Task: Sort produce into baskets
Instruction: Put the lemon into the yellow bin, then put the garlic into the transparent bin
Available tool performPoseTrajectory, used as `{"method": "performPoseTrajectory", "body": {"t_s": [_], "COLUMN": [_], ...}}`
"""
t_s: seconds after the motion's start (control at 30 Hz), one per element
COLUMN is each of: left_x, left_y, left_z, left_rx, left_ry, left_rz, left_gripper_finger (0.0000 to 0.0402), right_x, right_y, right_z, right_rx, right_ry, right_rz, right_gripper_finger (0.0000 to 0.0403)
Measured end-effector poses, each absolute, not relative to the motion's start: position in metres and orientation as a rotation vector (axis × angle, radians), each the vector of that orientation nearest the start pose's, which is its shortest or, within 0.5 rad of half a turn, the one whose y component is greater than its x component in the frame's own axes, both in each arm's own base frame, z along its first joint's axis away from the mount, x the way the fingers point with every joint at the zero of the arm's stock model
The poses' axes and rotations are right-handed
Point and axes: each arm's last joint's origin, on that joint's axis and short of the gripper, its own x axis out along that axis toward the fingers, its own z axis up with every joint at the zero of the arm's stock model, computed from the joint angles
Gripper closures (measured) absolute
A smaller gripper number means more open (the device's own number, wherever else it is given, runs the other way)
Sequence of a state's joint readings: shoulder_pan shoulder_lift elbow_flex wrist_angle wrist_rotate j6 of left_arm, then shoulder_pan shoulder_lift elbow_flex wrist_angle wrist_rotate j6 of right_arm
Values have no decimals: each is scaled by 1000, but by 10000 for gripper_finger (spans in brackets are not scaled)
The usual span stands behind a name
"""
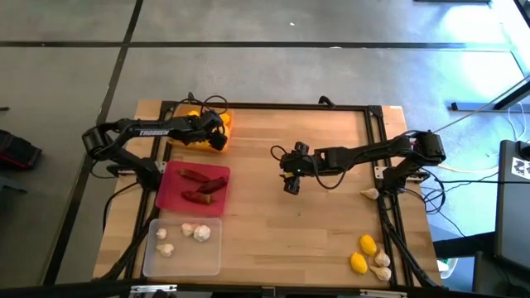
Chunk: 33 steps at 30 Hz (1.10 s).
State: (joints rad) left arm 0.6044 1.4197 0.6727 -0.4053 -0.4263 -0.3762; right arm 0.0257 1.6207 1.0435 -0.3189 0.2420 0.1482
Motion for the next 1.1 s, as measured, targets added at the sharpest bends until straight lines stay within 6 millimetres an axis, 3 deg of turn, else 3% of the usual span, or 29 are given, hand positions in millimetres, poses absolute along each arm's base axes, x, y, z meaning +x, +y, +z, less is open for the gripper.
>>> {"method": "performPoseTrajectory", "body": {"t_s": [0.4, 0.6, 0.9, 1.1], "left_x": [190, 189, 185, 189], "left_y": [143, 135, 100, 74], "left_z": [158, 178, 225, 236], "left_rx": [-373, -339, -230, -149], "left_ry": [1029, 945, 734, 695], "left_rz": [1103, 1070, 923, 786], "left_gripper_finger": [100, 96, 96, 96], "right_x": [331, 331, 334, 328], "right_y": [2, 2, 2, 4], "right_z": [209, 209, 211, 215], "right_rx": [18, 11, -1, -27], "right_ry": [870, 870, 839, 881], "right_rz": [-266, -263, -248, -231], "right_gripper_finger": [148, 148, 148, 148]}}
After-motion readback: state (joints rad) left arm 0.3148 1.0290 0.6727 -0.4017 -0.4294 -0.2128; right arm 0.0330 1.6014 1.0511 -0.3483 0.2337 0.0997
